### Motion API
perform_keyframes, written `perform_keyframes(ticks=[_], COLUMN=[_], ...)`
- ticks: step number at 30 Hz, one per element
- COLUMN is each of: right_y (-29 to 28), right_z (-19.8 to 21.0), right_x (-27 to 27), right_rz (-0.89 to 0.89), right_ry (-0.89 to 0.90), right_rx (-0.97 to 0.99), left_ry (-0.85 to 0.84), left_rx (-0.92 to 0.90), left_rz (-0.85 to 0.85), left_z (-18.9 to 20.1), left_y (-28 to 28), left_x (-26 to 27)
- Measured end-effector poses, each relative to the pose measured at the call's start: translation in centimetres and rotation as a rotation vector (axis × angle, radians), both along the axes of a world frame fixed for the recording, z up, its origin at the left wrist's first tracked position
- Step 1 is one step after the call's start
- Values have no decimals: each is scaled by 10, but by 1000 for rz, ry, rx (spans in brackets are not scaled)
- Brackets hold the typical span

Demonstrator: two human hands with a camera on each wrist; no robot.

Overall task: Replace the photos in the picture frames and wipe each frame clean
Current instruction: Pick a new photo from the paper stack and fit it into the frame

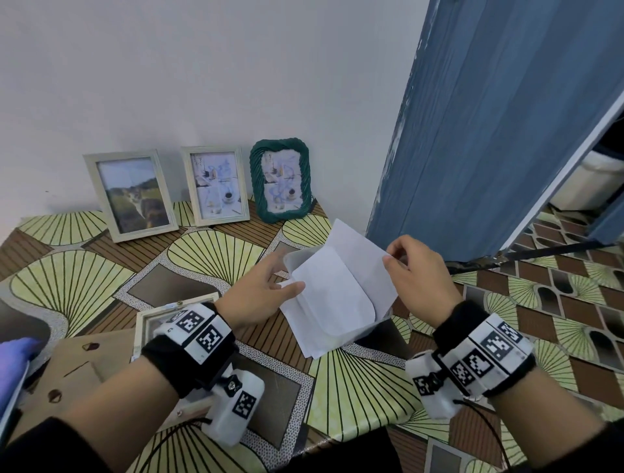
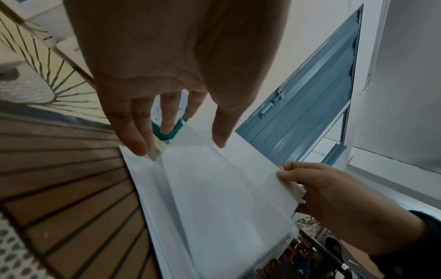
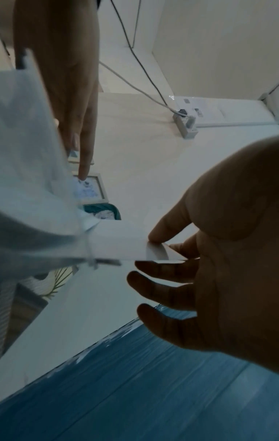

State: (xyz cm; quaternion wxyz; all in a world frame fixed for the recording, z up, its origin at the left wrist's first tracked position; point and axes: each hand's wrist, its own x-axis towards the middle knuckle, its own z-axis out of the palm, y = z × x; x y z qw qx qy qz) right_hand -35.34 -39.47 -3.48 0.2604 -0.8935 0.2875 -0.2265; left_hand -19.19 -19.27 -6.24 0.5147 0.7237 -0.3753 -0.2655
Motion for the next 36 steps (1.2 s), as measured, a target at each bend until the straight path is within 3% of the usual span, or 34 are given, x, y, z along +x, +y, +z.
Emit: perform_keyframes(ticks=[4, 8, 14, 19, 23, 30, 36], right_y=[7, 27, 73, 115, 137, 161, 166], right_z=[22, 45, 37, 7, -15, -38, -42], right_x=[0, 4, 21, 37, 45, 63, 74], right_rz=[21, 48, 149, 284, 378, 474, 532], right_ry=[-153, -428, -566, -381, -217, 31, 141], right_rx=[7, 79, 407, 666, 535, 204, 79], left_ry=[-116, -255, -568, -755, -800, -727, -719], left_rx=[86, 64, 261, 647, 912, 914, 902], left_rz=[127, 159, 164, 80, -73, -153, -128], left_z=[23, 39, 30, 6, -11, -27, -30], left_y=[17, 59, 139, 197, 220, 229, 230], left_x=[5, 12, 15, 15, 18, 26, 29])
